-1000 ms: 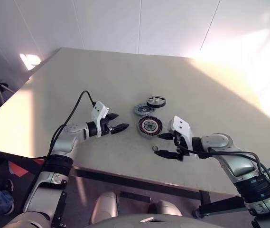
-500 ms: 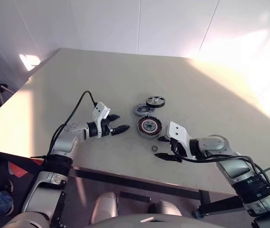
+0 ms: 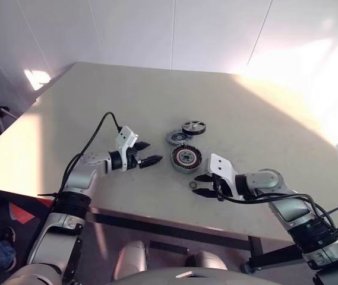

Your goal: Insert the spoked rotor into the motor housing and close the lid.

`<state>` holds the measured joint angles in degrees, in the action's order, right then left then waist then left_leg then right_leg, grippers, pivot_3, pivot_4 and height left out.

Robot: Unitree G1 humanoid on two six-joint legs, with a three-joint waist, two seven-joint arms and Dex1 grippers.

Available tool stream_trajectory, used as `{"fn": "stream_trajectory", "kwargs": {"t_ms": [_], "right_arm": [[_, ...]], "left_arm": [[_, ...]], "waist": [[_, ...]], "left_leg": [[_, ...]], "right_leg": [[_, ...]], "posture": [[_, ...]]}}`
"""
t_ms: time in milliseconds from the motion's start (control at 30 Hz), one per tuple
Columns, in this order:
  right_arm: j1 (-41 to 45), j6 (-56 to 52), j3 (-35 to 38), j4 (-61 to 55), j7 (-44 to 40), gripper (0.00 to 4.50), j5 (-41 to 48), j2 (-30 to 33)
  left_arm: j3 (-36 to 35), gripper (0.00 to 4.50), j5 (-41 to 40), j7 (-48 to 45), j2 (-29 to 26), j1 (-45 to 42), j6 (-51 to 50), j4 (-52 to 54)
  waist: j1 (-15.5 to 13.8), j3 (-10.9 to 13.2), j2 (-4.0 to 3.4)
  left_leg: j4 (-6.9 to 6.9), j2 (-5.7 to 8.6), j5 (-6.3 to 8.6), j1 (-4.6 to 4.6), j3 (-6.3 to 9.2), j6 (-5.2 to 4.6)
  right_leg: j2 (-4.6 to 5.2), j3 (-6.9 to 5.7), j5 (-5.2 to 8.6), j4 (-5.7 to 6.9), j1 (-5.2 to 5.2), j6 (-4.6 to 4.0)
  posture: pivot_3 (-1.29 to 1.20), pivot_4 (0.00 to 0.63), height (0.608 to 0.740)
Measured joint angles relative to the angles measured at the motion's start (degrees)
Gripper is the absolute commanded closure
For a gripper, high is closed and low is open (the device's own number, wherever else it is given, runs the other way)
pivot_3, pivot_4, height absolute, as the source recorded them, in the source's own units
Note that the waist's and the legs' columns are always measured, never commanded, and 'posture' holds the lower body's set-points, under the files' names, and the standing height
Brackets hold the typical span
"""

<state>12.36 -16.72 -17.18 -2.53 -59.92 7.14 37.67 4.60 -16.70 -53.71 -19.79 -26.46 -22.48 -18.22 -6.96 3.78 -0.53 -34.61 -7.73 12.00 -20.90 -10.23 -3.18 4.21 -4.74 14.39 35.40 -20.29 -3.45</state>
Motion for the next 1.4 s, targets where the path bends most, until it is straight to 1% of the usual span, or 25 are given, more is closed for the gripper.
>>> {"fn": "stream_trajectory", "kwargs": {"t_ms": [33, 67, 300, 500, 633, 733, 800, 867, 933, 1133, 1400], "right_arm": [[0.23, 0.0, 0.0, 0.24, -0.01, 3.78, 0.0, -0.02], [0.56, -0.02, 0.0, 0.6, -0.01, 3.84, 0.0, -0.02], [1.84, 0.13, 0.36, 1.92, 0.13, 3.84, -0.03, 0.4], [4.99, -1.8, 5.92, 0.16, 0.28, 3.84, -0.06, 6.06], [8.0, -1.5, 7.19, -1.61, 0.53, 3.84, -0.54, 7.21], [10.0, -1.56, 7.15, -1.74, 0.54, 3.84, -0.5, 6.2], [12.28, -1.39, 6.48, -0.95, 0.95, 3.84, -0.75, 3.97], [14.98, -0.73, 4.83, 2.19, 2.22, 3.84, -2.51, 1.9], [15.86, -0.2, 4.03, 4.62, 2.68, 3.84, -3.74, 0.79], [15.98, 0.62, 2.09, 6.54, 2.16, 3.84, -4.39, -1.79], [16.12, 1.76, 1.11, 8.13, 1.58, 3.84, -5.71, -2.4]], "left_arm": [[0.0, 0.0, 0.01, 0.02, 0.0, 0.0, 0.03, 0.0], [0.0, 0.0, 0.03, 0.15, 0.0, 0.0, 0.1, -0.02], [-0.05, 0.0, 0.23, 1.08, 0.1, -0.03, 0.77, -0.44], [-0.09, 0.0, 0.23, 1.45, 0.13, -0.05, 1.04, -0.88], [-0.08, 0.0, 0.24, 1.45, 0.35, -0.47, 1.35, -1.3], [-0.08, 0.0, 0.24, 1.46, 0.38, -0.62, 1.51, -1.65], [-0.07, 0.0, 0.27, 1.47, 0.41, -0.69, 1.56, -1.9], [-0.07, 0.0, 0.31, 1.54, 0.62, -0.81, 1.93, -1.95], [-0.1, 0.0, 0.31, 1.67, 0.6, -0.83, 2.03, -1.96], [-0.51, 0.0, 0.3, 2.18, -0.09, -0.61, 2.03, -1.79], [-0.69, 0.0, 0.27, 2.73, -0.57, -0.14, 2.03, -1.67]], "waist": [[0.0, 0.0, 0.0], [0.0, 0.0, 0.0], [-0.01, 0.0, 0.0], [-0.12, 0.04, -0.03], [0.01, 0.04, -0.02], [0.02, 0.03, -0.03], [0.1, 0.03, -0.03], [0.07, 0.03, -0.03], [-0.15, 0.03, -0.03], [-0.08, 0.03, -0.03], [-0.09, 0.03, -0.03]], "left_leg": [[0.0, 0.0, 0.0, 0.0, 0.0, 0.0], [0.0, 0.0, 0.0, -0.01, 0.0, 0.0], [0.0, 0.01, 0.0, -0.07, 0.0, 0.0], [0.11, 0.02, 0.03, -0.22, -0.01, -0.04], [0.33, 0.01, -0.02, -0.36, -0.03, 0.01], [0.33, 0.02, -0.04, -0.6, -0.03, -0.02], [0.31, 0.02, -0.04, -0.66, -0.03, -0.02], [0.3, 0.02, -0.04, -0.67, -0.04, -0.01], [0.3, 0.02, -0.04, -0.68, -0.04, 0.01], [0.29, 0.02, -0.04, -0.75, -0.04, 0.0], [0.25, 0.02, -0.04, -0.74, -0.04, 0.02]], "right_leg": [[0.0, 0.0, 0.0, 0.0, 0.0, 0.01], [0.0, 0.0, 0.01, -0.01, 0.0, 0.02], [0.0, 0.0, -0.03, -0.01, -0.03, -0.05], [0.0, 0.0, -0.12, -0.1, -0.16, -0.21], [-0.02, -0.01, -0.1, -0.11, -0.43, -0.21], [-0.02, -0.01, -0.1, -0.1, -0.65, -0.22], [-0.01, -0.01, -0.11, -0.07, -0.73, -0.22], [-0.02, -0.01, -0.11, -0.04, -0.74, -0.23], [-0.01, -0.01, -0.1, -0.04, -0.72, -0.23], [-0.01, -0.02, -0.11, -0.03, -0.79, -0.23], [-0.01, -0.01, -0.11, 0.02, -0.78, -0.23]], "posture": [[0.0, 0.0, 0.74], [0.0, 0.0, 0.74], [0.0, 0.0, 0.74], [0.0, 0.0, 0.74], [0.0, 0.0, 0.74], [0.0, 0.0, 0.74], [0.0, 0.0, 0.74], [0.0, 0.0, 0.74], [0.0, 0.0, 0.74], [0.0, 0.0, 0.74], [0.0, 0.0, 0.74]]}}
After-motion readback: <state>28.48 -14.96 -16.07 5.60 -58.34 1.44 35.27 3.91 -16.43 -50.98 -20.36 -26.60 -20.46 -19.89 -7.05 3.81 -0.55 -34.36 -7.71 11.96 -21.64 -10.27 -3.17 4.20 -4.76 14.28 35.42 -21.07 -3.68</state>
